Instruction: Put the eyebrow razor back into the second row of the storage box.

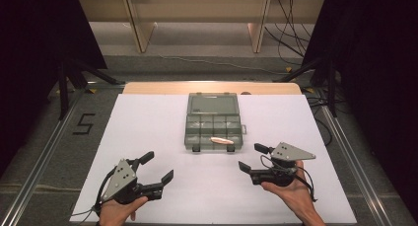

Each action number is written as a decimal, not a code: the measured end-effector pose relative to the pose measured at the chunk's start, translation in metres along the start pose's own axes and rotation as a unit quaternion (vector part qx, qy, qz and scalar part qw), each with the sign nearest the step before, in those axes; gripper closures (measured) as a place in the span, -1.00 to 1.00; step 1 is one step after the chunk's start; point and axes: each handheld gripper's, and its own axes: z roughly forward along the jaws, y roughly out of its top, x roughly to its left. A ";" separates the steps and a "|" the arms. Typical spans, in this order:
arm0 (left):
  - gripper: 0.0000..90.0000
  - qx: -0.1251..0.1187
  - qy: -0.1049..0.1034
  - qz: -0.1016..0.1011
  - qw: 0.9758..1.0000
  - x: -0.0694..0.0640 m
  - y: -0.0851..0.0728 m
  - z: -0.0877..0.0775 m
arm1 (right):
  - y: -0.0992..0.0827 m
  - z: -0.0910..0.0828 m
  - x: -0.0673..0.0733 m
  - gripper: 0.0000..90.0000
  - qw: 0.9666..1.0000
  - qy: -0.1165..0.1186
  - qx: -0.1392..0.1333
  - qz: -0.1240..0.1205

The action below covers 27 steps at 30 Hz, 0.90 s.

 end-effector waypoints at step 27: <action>-0.65 0.002 -0.001 0.000 1.000 -0.001 0.000 0.000 | -0.011 -0.011 0.003 -0.62 1.000 -0.016 -0.006 0.007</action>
